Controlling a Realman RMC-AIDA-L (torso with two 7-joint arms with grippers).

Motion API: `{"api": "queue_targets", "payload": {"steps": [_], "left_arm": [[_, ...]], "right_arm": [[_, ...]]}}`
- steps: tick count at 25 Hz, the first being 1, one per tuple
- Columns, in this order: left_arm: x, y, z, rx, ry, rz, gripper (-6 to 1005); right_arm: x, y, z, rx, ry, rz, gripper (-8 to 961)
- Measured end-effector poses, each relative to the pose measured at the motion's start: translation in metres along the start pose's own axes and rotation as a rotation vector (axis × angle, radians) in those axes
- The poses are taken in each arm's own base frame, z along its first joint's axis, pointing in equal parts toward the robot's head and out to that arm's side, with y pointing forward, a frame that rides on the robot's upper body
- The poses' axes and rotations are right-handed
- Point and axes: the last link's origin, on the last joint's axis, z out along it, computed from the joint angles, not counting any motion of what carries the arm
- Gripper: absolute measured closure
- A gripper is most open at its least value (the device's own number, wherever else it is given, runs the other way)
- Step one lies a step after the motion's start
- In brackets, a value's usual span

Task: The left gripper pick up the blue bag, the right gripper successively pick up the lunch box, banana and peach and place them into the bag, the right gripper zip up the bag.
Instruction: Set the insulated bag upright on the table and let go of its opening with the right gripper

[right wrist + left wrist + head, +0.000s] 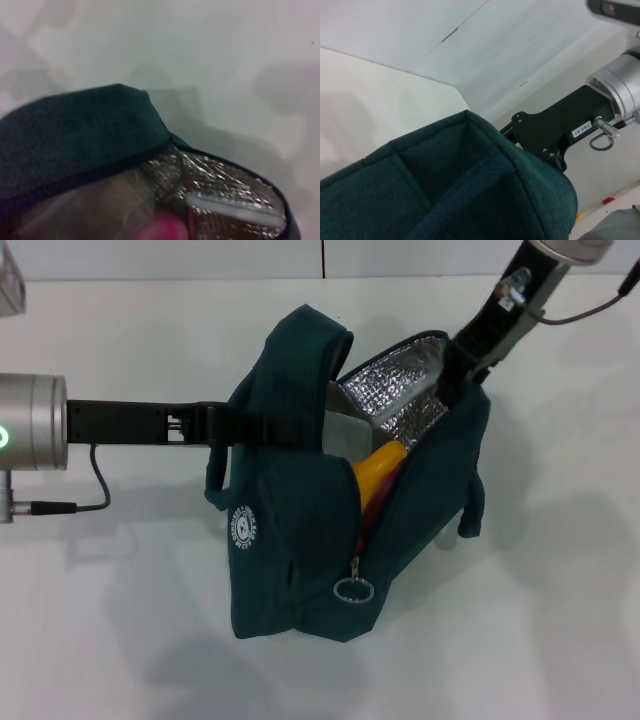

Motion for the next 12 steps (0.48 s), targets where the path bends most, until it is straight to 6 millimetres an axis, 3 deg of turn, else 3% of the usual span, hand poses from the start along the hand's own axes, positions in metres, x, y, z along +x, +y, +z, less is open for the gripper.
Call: {"api": "queue_targets", "payload": {"steps": [11, 12], "left_arm": [[0.0005, -0.0002, -0.0002, 0.002, 0.001, 0.001, 963], [0.0007, -0.0001, -0.0003, 0.002, 0.001, 0.001, 963]], "right_arm": [[0.004, -0.0045, -0.0009, 0.001, -0.005, -0.006, 561], [0.0041, -0.005, -0.0015, 0.002, -0.009, -0.008, 604]]}}
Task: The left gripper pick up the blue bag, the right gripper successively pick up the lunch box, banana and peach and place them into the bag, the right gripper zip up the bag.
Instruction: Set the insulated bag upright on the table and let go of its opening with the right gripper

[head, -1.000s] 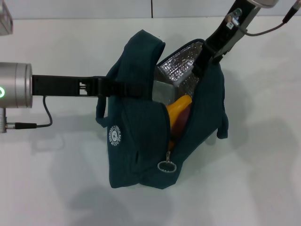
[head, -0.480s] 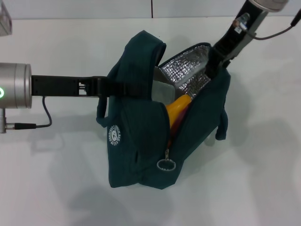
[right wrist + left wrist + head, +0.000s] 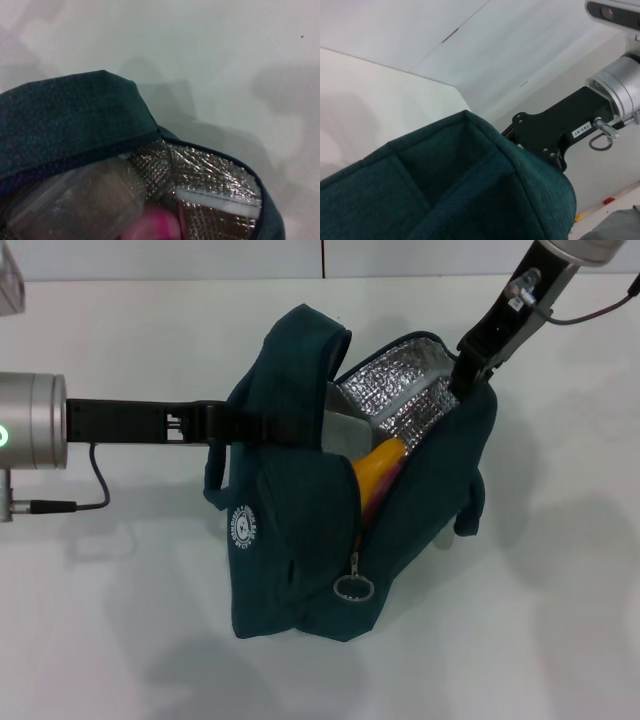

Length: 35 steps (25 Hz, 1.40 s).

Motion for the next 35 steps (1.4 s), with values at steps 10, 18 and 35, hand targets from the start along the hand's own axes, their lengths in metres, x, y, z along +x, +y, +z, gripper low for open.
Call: {"api": "queue_targets", "payload": {"steps": [10, 18, 35], "left_arm": [[0.0, 0.001, 0.001, -0.003, -0.006, 0.002, 963], [-0.001, 0.006, 0.013, -0.063, -0.022, 0.001, 963], [-0.001, -0.013, 0.054, -0.089, 0.044, -0.033, 963]], "right_arm": [[-0.002, 0.004, -0.009, -0.047, -0.045, -0.024, 850], [0.006, -0.001, -0.032, -0.121, -0.146, -0.01, 915], [0.082, -0.041, -0.049, -0.349, -0.598, -0.016, 928]]}}
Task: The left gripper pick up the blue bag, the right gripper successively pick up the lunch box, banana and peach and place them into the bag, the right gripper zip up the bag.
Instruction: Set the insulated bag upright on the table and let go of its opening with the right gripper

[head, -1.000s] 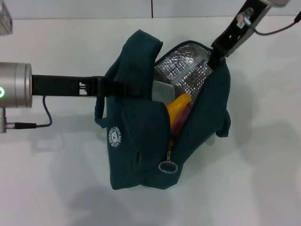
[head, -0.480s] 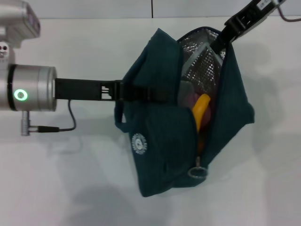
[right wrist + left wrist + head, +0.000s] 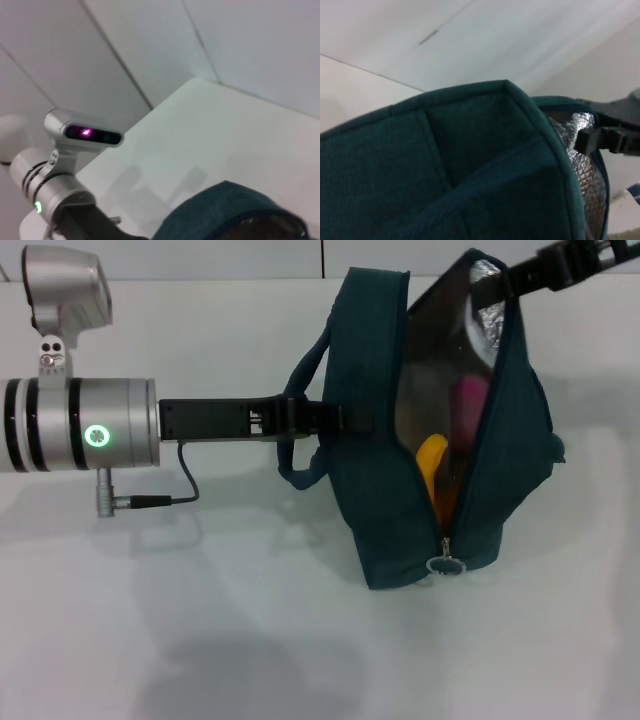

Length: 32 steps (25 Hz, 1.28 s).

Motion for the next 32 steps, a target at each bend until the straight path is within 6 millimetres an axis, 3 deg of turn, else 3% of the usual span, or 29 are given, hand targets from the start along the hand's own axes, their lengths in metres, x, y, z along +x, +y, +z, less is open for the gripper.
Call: {"api": "queue_targets", "payload": {"steps": [7, 13, 19, 32], "left_arm": [[-0.005, 0.001, 0.0, -0.041, 0.032, -0.063, 964], [-0.014, 0.002, 0.008, -0.07, 0.011, -0.123, 964], [-0.02, 0.001, 0.011, -0.094, 0.036, -0.165, 964], [-0.031, -0.005, 0.001, -0.095, 0.102, -0.204, 963]], "right_arm": [[0.022, -0.013, -0.005, 0.009, -0.05, 0.022, 928], [0.018, -0.02, -0.011, 0.018, -0.086, 0.037, 927], [0.015, -0.029, 0.008, -0.021, -0.07, 0.057, 927], [0.02, -0.032, 0.028, -0.02, -0.048, 0.05, 922]]}}
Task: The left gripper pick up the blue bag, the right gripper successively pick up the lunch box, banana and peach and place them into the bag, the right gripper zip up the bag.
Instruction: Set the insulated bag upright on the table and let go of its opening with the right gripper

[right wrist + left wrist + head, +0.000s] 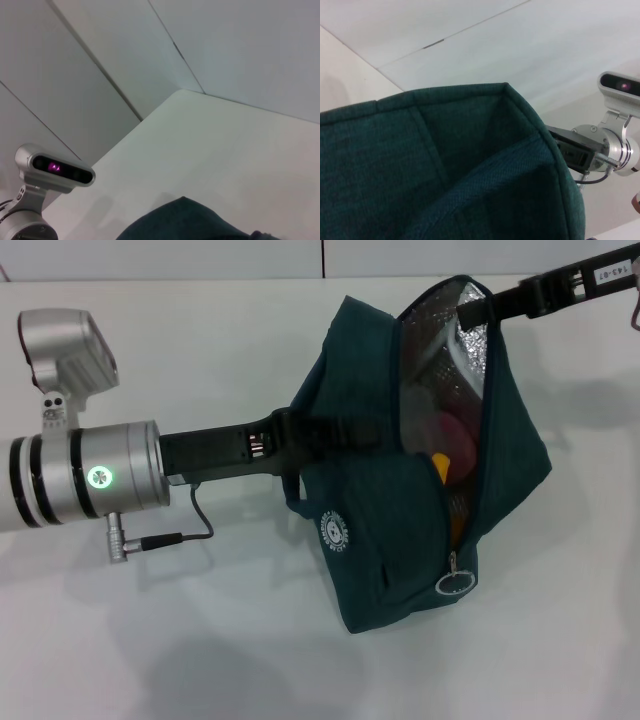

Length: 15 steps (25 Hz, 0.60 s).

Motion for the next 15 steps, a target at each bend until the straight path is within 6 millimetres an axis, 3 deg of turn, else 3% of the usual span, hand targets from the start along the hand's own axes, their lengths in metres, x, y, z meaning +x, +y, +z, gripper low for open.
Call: {"api": "queue_targets", "payload": {"steps": [15], "left_arm": [[-0.006, -0.006, -0.005, 0.01, 0.024, -0.01, 963]], "right_arm": [[0.014, -0.005, 0.001, -0.003, -0.031, 0.011, 879]]}}
